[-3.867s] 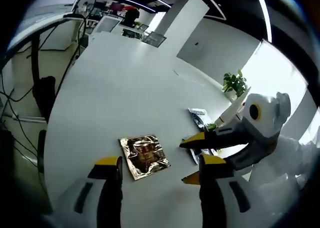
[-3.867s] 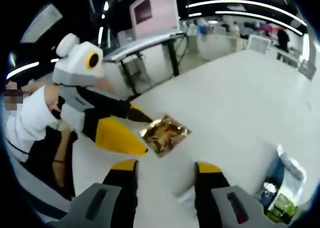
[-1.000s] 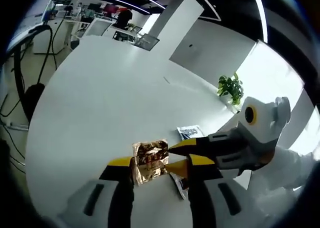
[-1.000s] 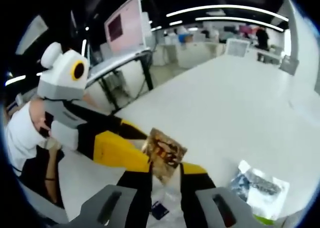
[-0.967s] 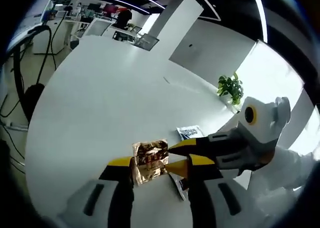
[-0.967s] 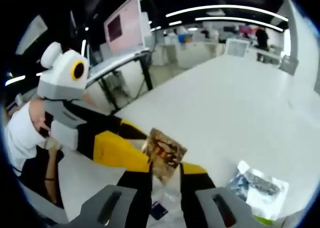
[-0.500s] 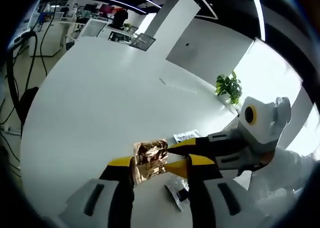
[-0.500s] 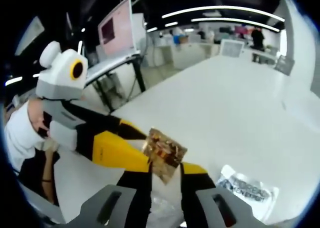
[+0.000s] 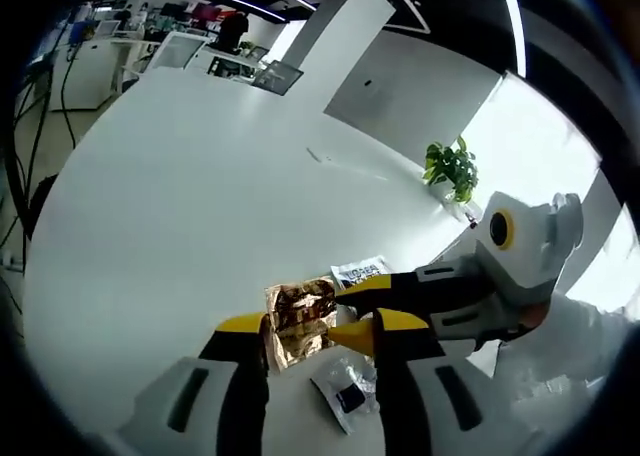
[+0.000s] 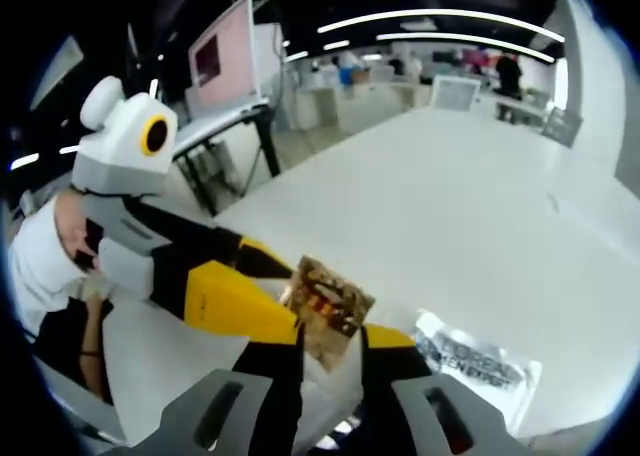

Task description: Arrange the skincare products in the storage area until every visible bottle or jar stands upright without overlapping.

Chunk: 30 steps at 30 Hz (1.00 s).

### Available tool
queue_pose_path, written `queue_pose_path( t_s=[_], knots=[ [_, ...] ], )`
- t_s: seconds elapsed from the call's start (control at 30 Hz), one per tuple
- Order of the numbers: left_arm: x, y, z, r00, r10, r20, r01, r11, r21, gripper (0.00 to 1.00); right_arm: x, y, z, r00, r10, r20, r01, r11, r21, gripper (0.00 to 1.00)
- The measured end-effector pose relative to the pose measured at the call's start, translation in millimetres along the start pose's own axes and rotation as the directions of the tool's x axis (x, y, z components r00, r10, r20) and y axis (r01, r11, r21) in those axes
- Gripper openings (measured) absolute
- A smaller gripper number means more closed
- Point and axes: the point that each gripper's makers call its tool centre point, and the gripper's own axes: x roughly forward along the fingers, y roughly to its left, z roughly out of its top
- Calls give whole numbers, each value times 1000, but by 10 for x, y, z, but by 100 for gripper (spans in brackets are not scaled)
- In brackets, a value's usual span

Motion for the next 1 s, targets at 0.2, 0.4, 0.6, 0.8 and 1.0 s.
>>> queue_pose_path(
  t_s=[0.2, 0.4, 0.6, 0.8, 1.0],
  knots=[
    [36, -47, -17, 1000, -13, -1, 13, 1000, -9, 37, -30, -46, -30, 1000, -10, -2, 10, 1000, 5, 17],
    [85, -61, -27, 1000, -23, -7, 23, 1000, -20, 37, -47, -77, -64, 1000, -19, -4, 19, 1000, 9, 17],
    [118, -63, -43, 1000, -27, -16, 27, 999, -24, 37, -58, -114, -81, 1000, -27, -6, 27, 1000, 13, 17],
    [135, -63, -76, 999, -26, -19, 25, 999, -35, 37, -56, -149, -98, 999, -31, -9, 32, 999, 16, 16],
    [154, -20, -74, 1000, -22, -21, 21, 999, -36, 37, -66, -136, -114, 1000, -28, -9, 28, 999, 16, 16]
  ],
)
